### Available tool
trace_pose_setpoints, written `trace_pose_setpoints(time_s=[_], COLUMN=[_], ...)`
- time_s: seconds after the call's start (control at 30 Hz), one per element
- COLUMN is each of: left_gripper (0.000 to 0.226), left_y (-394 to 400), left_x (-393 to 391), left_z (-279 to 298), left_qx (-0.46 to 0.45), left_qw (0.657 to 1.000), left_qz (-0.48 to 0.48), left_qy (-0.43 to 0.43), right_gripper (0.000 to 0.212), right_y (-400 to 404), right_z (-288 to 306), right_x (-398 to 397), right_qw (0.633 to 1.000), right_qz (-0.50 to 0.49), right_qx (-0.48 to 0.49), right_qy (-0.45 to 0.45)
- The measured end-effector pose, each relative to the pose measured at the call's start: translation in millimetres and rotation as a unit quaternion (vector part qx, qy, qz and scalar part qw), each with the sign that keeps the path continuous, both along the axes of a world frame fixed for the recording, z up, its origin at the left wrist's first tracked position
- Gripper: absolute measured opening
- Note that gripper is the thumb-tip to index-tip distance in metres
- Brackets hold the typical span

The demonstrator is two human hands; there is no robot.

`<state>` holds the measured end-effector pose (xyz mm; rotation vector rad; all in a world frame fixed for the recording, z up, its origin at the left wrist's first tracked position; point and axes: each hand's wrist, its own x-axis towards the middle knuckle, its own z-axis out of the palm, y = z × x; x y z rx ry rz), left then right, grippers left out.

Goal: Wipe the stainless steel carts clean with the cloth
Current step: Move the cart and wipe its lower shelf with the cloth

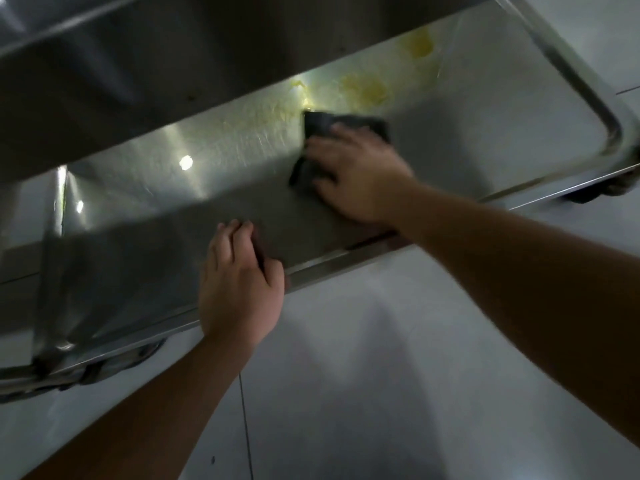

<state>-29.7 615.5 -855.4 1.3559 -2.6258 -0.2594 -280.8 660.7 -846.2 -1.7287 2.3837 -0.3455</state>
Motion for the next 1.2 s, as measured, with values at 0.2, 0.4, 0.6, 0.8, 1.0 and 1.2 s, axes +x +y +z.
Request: trace_pose_setpoints(time_s=[0.2, 0.4, 0.6, 0.8, 1.0, 1.2], left_gripper=[0.07, 0.077, 0.069, 0.079, 0.078, 0.072], left_y=[3, 3, -3, -5, -6, -7], left_x=[-2, -1, 5, 4, 4, 6], left_z=[0, 2, 1, -2, -3, -10], left_qx=[-0.008, 0.011, 0.026, 0.011, -0.012, -0.029], left_qw=[1.0, 1.0, 0.999, 1.0, 1.0, 0.999], left_qz=[-0.002, -0.006, -0.015, -0.02, -0.029, -0.034], left_qy=[-0.015, -0.01, -0.009, 0.016, -0.004, -0.007], right_gripper=[0.067, 0.06, 0.06, 0.075, 0.073, 0.069], right_y=[14, -37, 9, 124, 142, 125], right_z=[-2, 0, -5, -3, 1, -5], right_x=[-66, 71, 79, -24, -107, -49], right_qw=[0.933, 0.997, 0.996, 0.991, 0.913, 0.998], right_qz=[-0.354, -0.047, 0.069, -0.113, -0.393, -0.019], right_qx=[0.025, 0.014, 0.038, 0.064, 0.106, 0.064], right_qy=[-0.065, -0.051, -0.037, 0.008, -0.035, -0.006])
